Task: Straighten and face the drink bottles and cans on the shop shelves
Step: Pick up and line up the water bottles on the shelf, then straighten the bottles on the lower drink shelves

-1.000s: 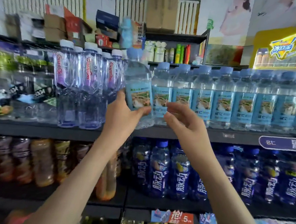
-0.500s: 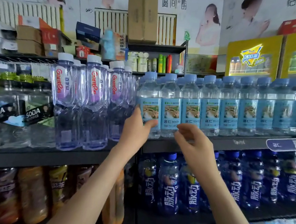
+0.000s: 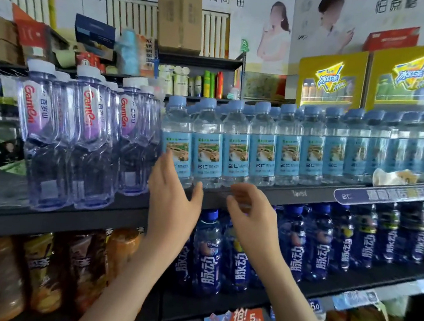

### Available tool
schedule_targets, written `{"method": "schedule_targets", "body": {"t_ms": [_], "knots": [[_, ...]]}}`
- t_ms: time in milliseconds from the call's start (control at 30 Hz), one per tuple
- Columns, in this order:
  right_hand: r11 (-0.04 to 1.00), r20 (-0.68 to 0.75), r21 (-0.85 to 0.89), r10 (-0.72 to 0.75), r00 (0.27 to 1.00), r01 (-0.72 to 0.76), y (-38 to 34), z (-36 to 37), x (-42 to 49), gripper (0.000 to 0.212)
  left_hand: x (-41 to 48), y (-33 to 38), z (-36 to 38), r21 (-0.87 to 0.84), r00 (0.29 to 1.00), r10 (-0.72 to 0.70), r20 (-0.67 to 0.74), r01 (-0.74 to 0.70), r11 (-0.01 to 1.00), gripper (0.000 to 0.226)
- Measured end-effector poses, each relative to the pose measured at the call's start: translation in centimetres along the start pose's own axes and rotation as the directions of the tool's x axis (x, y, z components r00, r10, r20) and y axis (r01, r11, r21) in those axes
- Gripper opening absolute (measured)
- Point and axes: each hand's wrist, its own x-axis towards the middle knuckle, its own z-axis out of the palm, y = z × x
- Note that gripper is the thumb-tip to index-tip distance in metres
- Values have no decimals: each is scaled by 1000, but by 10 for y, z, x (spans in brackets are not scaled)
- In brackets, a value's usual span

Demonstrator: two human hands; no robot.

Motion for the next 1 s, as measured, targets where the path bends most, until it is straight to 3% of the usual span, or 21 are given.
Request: {"method": "schedule_targets", "body": {"t_ms": [67, 167, 367, 600, 733, 900, 1000], "knots": [[1000, 5, 11, -10, 1000, 10, 4, 0, -6, 19, -14, 8, 3, 19, 996, 76, -40, -76, 997, 62], [998, 69, 58, -13, 998, 9, 5, 6, -16, 19, -33, 12, 0, -20, 997, 70, -15, -71, 997, 47], [978, 230, 202, -97, 968, 50, -12, 39, -33, 18, -54, -5, -43, -59, 987, -160, 5, 160, 985, 35], [932, 351, 360, -167, 921, 32, -55, 106, -64, 22, -72, -56, -128, 3, 909, -393, -143, 397, 918, 31], [917, 363, 390, -233, 902, 79, -85, 150, -83, 23, -71, -89, -183, 18, 875, -415, -250, 433, 901, 29], [915, 232, 334, -312, 921, 225, -115, 212, -88, 38, -48, -140, -233, 35, 868, -398, -298, 427, 904, 32], [932, -23, 101, -347, 937, 348, -121, 250, -87, 53, -35, -173, -253, 140, 907, -321, -272, 368, 919, 40]]}}
